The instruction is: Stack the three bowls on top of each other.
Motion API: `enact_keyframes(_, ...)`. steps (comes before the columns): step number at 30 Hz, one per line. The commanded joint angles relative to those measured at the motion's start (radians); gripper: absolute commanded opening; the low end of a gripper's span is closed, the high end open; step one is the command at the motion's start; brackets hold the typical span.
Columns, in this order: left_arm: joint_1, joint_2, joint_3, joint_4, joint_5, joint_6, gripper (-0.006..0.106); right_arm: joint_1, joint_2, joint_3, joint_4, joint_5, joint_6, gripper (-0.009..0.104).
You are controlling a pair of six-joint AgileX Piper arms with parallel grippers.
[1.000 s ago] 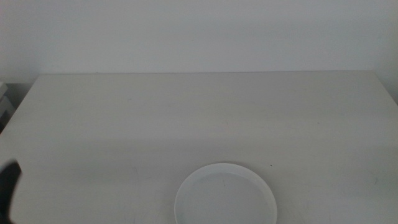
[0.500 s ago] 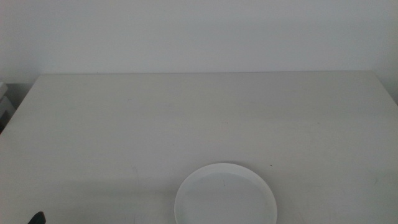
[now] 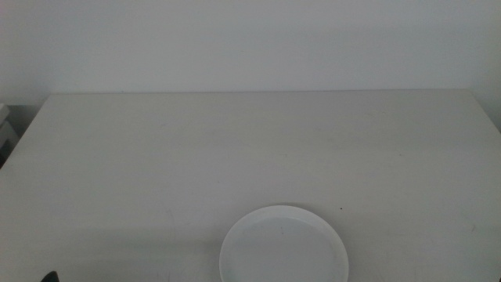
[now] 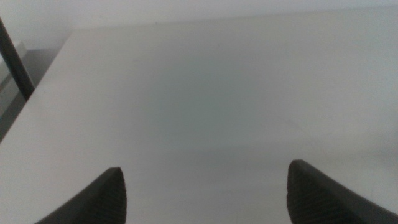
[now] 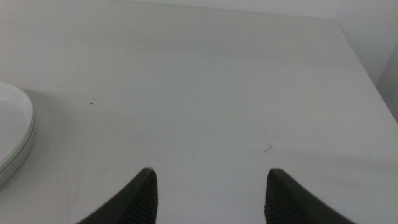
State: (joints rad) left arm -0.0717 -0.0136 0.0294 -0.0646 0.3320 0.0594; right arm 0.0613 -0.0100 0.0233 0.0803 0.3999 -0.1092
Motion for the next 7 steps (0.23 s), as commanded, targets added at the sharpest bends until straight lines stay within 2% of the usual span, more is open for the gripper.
enact_keyframes(1, 0.002, -0.014, -0.003, -0.001, -0.043, -0.009, 0.086, -0.008, -0.027, -0.001, -0.003, -0.077, -0.009, 0.045)
enact_keyframes(7, 0.002, -0.014, -0.003, -0.001, -0.041, -0.009, 0.086, -0.008, -0.027, -0.001, -0.003, -0.079, -0.009, 0.045)
